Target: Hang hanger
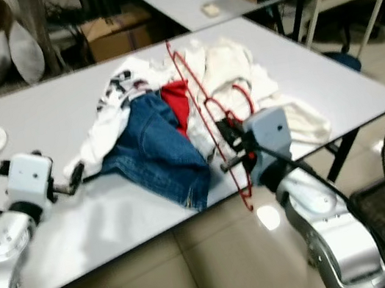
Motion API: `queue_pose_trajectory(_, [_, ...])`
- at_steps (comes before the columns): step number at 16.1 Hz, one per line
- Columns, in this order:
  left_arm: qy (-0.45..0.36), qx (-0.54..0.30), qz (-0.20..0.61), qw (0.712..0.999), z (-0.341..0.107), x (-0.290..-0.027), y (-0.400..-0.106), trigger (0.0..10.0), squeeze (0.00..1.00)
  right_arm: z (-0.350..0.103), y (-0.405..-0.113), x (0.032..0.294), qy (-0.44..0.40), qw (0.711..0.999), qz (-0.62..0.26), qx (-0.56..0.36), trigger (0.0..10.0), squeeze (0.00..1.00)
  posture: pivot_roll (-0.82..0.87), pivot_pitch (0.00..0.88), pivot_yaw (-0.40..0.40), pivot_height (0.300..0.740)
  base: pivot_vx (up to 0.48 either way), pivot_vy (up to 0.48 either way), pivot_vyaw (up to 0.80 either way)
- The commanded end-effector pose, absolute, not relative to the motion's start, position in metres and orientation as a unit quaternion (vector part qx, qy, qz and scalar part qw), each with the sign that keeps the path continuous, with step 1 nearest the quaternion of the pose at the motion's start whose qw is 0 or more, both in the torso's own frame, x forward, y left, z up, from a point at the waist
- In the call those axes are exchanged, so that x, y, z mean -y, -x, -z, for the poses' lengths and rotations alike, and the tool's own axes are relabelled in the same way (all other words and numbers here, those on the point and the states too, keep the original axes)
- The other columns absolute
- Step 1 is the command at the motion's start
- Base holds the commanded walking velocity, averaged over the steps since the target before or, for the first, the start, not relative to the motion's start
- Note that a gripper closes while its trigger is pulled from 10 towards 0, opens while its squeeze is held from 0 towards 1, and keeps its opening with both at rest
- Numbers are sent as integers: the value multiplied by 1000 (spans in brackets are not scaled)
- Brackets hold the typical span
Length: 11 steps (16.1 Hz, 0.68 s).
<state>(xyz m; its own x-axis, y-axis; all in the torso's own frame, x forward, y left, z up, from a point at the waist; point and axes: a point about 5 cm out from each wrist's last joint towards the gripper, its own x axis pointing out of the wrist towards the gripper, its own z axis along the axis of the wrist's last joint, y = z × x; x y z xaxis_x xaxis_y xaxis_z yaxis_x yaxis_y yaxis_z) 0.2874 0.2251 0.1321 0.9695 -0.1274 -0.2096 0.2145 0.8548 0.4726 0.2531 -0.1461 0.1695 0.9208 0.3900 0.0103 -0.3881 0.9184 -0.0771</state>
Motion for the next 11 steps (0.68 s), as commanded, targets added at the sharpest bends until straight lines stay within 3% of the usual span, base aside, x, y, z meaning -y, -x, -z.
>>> queue_pose_trajectory(1, [-285, -87, 118, 947, -134, -223, -291, 10000, 8, -174, -255, 146, 42, 979, -197, 27, 10000, 0, -101, 0, 61, 740, 0, 0, 0])
queue_pose_trajectory(8, [-409, -100, 207, 883, -129, -227, -328, 10000, 0, -176, -262, 144, 52, 979, -191, 41, 10000, 0, -104, 0, 93, 740, 0, 0, 0])
queue_pose_trajectory(11, [-454, -118, 204, 859, -125, -232, -341, 10000, 0, -176, -262, 143, 53, 980, -188, 43, 10000, 0, -108, 0, 101, 740, 0, 0, 0])
